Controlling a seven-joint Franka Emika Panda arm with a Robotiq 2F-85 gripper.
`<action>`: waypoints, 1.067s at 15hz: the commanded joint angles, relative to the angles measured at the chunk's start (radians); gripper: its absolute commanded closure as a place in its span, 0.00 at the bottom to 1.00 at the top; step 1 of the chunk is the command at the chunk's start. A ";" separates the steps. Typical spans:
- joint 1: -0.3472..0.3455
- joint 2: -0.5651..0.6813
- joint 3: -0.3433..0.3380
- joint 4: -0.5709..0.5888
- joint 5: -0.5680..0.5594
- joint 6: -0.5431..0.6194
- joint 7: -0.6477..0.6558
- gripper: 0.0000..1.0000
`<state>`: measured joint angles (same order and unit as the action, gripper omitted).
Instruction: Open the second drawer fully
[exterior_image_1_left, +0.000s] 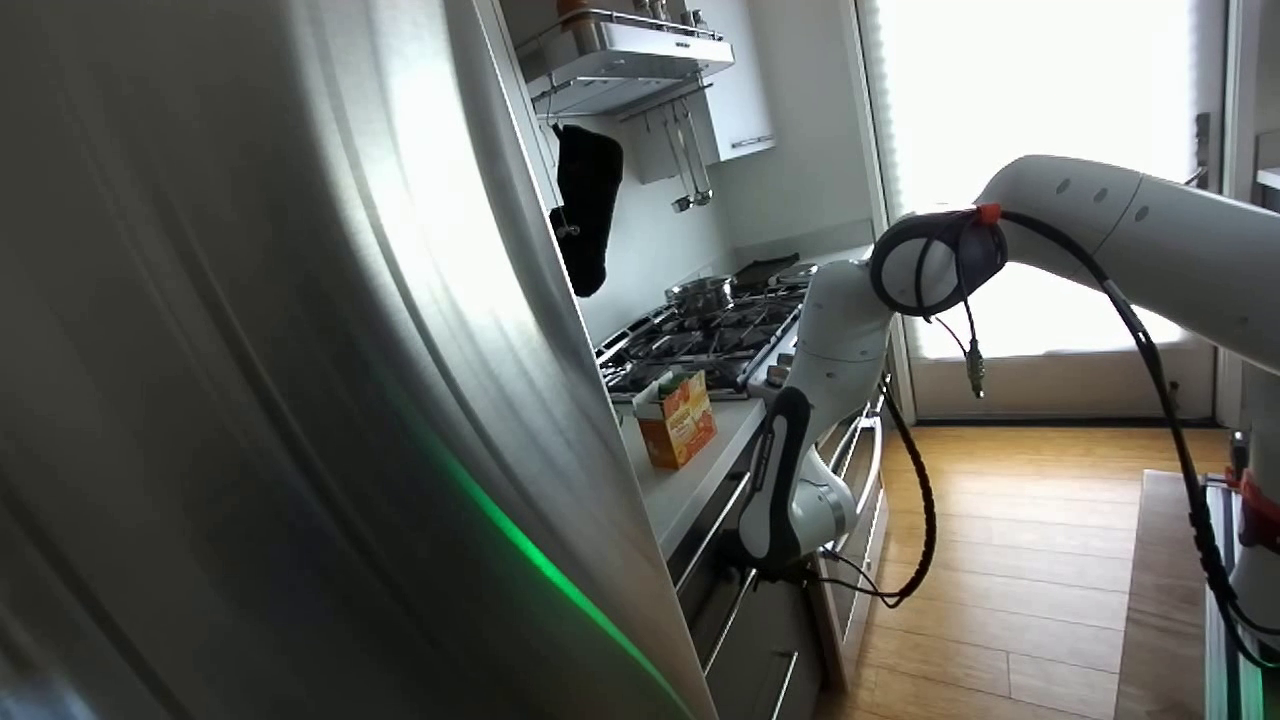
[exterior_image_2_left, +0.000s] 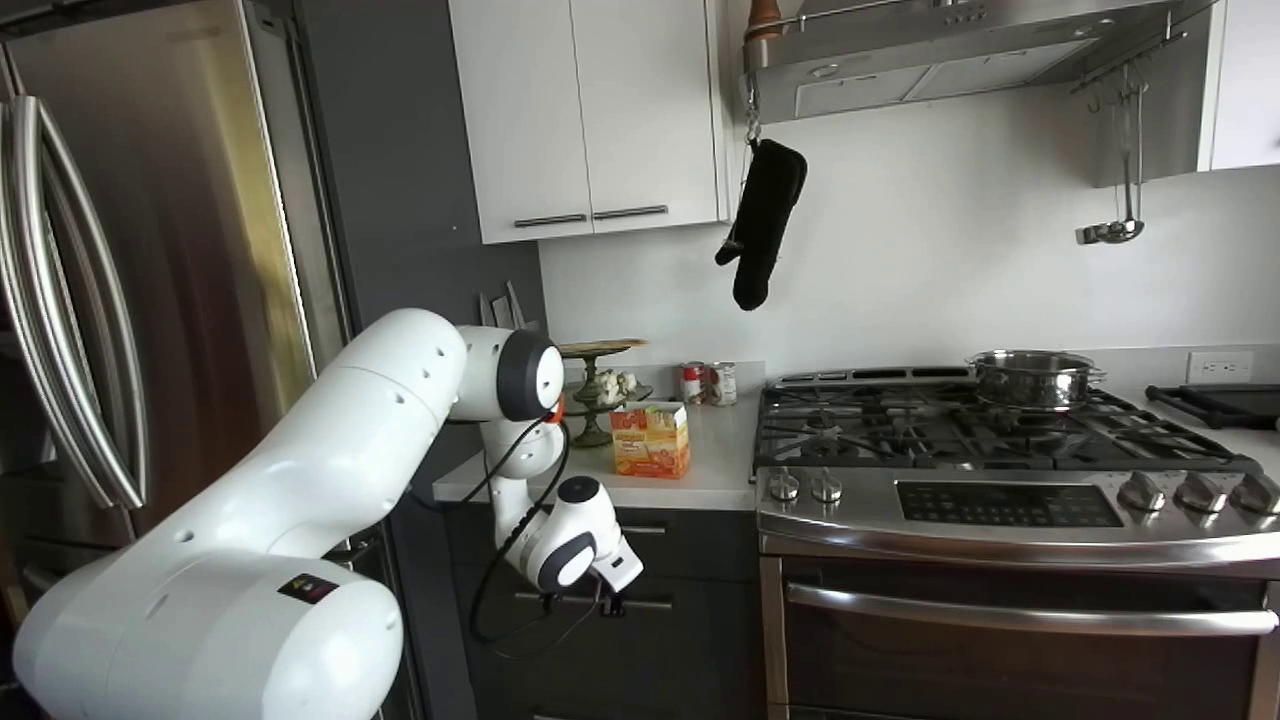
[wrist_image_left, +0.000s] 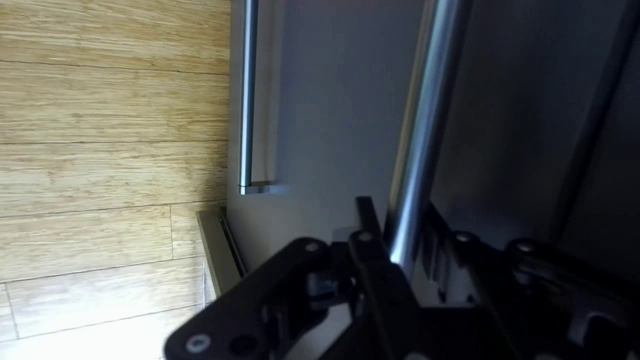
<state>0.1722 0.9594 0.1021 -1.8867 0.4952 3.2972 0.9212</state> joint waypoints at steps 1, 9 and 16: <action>0.022 -0.086 -0.016 -0.171 0.025 -0.065 -0.016 0.99; 0.059 -0.210 -0.040 -0.352 0.053 -0.082 0.023 0.95; 0.232 -0.396 -0.109 -0.676 0.100 -0.103 0.081 0.34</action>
<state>0.3221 0.6759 0.0175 -2.3950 0.5732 3.2341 0.9716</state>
